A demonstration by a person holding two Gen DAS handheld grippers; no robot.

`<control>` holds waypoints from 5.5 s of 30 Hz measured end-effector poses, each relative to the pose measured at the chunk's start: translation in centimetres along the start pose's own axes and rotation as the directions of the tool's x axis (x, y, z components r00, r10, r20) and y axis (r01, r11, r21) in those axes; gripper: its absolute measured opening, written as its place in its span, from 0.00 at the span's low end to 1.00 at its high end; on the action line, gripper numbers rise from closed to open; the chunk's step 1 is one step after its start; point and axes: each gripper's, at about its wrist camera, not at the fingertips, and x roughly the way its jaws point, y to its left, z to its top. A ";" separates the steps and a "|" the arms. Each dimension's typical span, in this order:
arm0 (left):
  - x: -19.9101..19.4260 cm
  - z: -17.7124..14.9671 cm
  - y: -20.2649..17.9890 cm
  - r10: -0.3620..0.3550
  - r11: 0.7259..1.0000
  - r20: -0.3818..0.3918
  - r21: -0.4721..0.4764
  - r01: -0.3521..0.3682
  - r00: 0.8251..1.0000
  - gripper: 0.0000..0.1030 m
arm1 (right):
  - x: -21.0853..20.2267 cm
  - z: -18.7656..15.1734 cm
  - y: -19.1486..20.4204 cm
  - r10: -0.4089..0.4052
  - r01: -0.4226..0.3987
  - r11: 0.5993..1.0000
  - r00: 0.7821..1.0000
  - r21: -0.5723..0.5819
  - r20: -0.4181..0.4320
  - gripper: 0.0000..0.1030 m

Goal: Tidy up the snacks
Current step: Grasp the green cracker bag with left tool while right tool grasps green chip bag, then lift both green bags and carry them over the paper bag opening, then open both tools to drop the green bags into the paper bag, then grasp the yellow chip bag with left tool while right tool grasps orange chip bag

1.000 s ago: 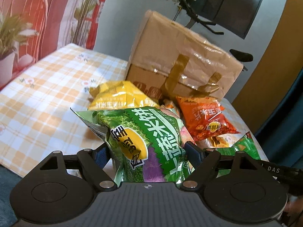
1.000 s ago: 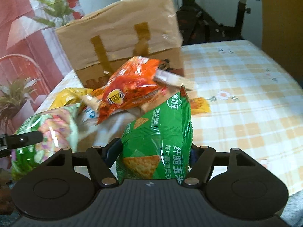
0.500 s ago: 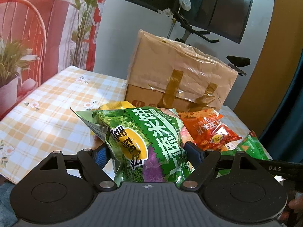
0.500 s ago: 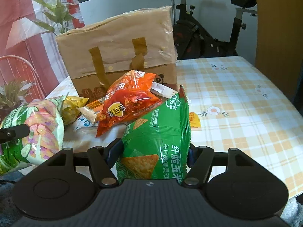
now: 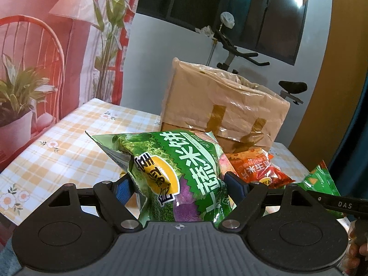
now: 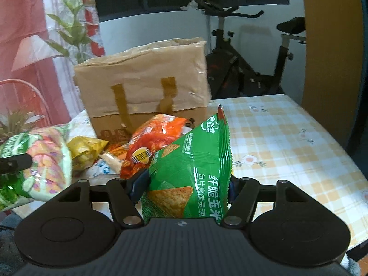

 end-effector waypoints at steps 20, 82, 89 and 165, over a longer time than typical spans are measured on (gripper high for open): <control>0.1 -0.1 0.5 0.029 0.999 0.010 -0.016 -0.029 1.000 0.81 | 0.6 -0.4 -0.8 -0.104 0.104 0.995 0.995 -0.005 0.008 0.65; 21.9 23.4 -11.1 0.136 0.689 -0.019 0.721 -0.081 0.991 0.82 | 14.8 23.3 2.1 0.143 -0.098 0.979 0.956 -0.178 0.258 0.65; 24.3 22.4 -10.8 0.137 0.715 -0.116 0.699 -0.017 0.984 0.86 | 17.4 22.8 1.5 0.161 -0.139 0.980 0.974 -0.142 0.158 0.68; 15.8 4.5 5.2 0.030 0.999 -0.334 0.035 -0.019 0.942 0.82 | 13.9 5.8 4.2 0.091 -0.125 0.975 0.978 -0.184 -0.186 0.99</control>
